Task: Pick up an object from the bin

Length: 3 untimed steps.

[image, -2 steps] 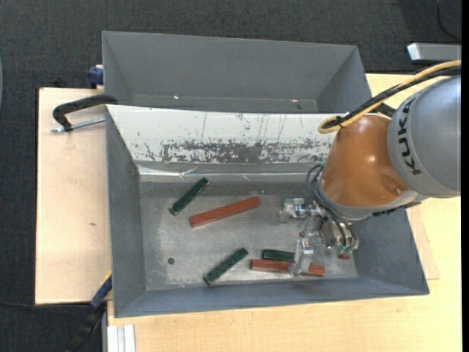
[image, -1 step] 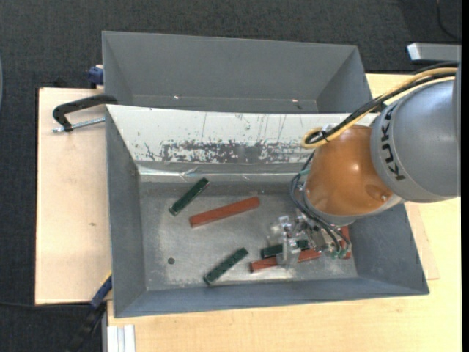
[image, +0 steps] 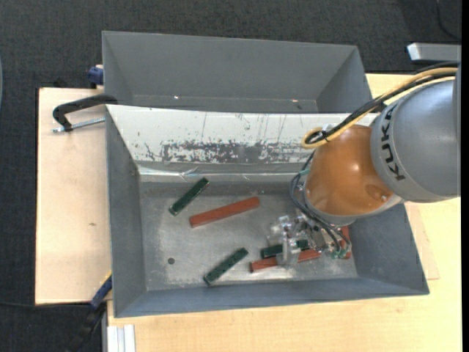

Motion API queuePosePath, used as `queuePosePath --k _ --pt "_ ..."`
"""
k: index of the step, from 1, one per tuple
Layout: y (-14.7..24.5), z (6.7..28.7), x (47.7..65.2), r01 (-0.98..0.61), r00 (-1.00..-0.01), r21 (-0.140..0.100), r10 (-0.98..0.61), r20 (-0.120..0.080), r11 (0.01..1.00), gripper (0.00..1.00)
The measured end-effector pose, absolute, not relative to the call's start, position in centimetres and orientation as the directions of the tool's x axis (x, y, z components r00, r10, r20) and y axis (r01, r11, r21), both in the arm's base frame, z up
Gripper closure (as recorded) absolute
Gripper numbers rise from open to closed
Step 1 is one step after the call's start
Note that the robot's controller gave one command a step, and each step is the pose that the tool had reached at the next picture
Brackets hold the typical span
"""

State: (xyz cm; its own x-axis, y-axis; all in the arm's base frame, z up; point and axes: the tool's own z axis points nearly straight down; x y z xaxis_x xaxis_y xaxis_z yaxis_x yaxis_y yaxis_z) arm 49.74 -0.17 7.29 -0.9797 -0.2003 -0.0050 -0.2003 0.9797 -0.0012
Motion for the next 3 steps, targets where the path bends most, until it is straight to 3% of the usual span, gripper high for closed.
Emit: queuePosePath --k 1,2,3 --pt "-8.4 14.6 51.5 -0.205 -0.979 -0.001 -0.205 -0.004 0.979 1.00" --pt "-8.4 14.6 51.5 -0.205 -0.979 0.000 -0.205 -0.004 0.979 1.00" --pt "-10.6 25.1 51.1 -0.209 -0.978 -0.001 -0.209 -0.005 0.978 1.00"
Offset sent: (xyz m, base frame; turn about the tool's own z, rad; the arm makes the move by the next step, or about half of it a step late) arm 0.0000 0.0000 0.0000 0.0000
